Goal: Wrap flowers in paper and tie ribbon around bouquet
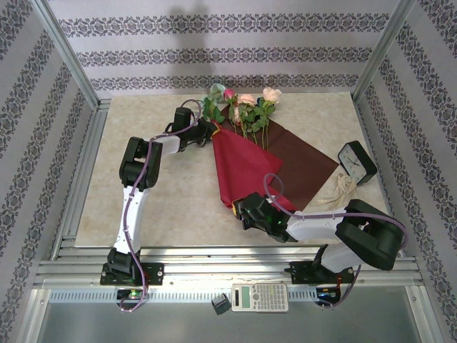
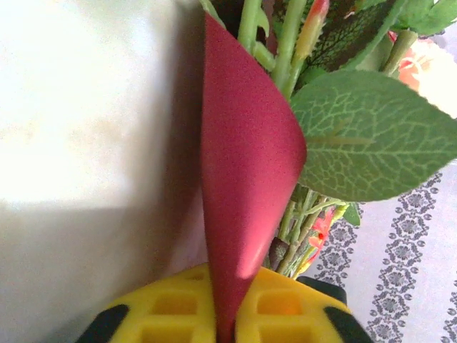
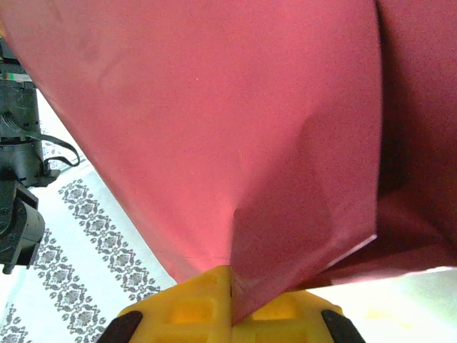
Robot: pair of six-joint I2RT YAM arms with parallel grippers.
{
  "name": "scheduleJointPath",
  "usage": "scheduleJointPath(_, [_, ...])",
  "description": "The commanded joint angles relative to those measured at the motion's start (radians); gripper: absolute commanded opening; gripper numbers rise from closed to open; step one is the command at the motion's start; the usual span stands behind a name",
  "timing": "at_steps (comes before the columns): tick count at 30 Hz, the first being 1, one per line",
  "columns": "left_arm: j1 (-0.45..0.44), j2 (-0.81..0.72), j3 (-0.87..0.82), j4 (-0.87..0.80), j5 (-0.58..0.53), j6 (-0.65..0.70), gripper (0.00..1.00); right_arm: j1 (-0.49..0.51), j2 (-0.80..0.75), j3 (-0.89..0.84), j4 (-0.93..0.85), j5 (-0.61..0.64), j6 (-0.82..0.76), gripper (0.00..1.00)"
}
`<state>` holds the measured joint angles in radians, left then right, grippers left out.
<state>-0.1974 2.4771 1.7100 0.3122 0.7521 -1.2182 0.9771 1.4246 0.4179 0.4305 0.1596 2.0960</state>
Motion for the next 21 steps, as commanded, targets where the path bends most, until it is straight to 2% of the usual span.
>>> scheduleJointPath(1, [0.046, 0.001, 0.034, -0.002, -0.053, 0.004, 0.31, 0.011, 0.005, 0.002, -0.042, -0.047, -0.002, 0.00])
scheduleJointPath(3, [0.048, -0.032, -0.001, 0.005, -0.053, 0.006, 0.42, 0.009, 0.001, -0.003, -0.044, -0.042, -0.003, 0.00])
scheduleJointPath(5, [0.050, -0.084, -0.053, -0.005, -0.059, 0.012, 0.47, 0.006, 0.001, -0.008, -0.039, -0.038, -0.006, 0.00])
scheduleJointPath(6, [0.055, -0.117, -0.086, -0.044, -0.066, 0.022, 0.57, 0.003, 0.003, -0.010, -0.036, -0.039, -0.011, 0.00])
scheduleJointPath(8, [0.064, -0.192, -0.173, -0.084, -0.071, 0.040, 0.64, -0.002, 0.007, -0.006, -0.038, -0.042, -0.020, 0.00])
scheduleJointPath(12, [0.073, -0.400, -0.411, -0.205, -0.108, 0.079, 0.65, -0.005, 0.031, 0.010, -0.035, -0.062, -0.035, 0.00])
scheduleJointPath(15, [0.019, -0.573, -0.591, -0.227, -0.092, 0.061, 0.56, -0.004, 0.063, 0.045, -0.054, -0.108, -0.057, 0.00])
scheduleJointPath(18, [-0.079, -0.723, -0.692, -0.358, -0.102, 0.079, 0.46, -0.002, 0.100, 0.097, -0.093, -0.185, -0.090, 0.34])
scheduleJointPath(21, [-0.170, -0.841, -0.769, -0.470, -0.136, 0.091, 0.41, 0.010, 0.044, 0.198, -0.371, -0.216, -0.180, 0.49])
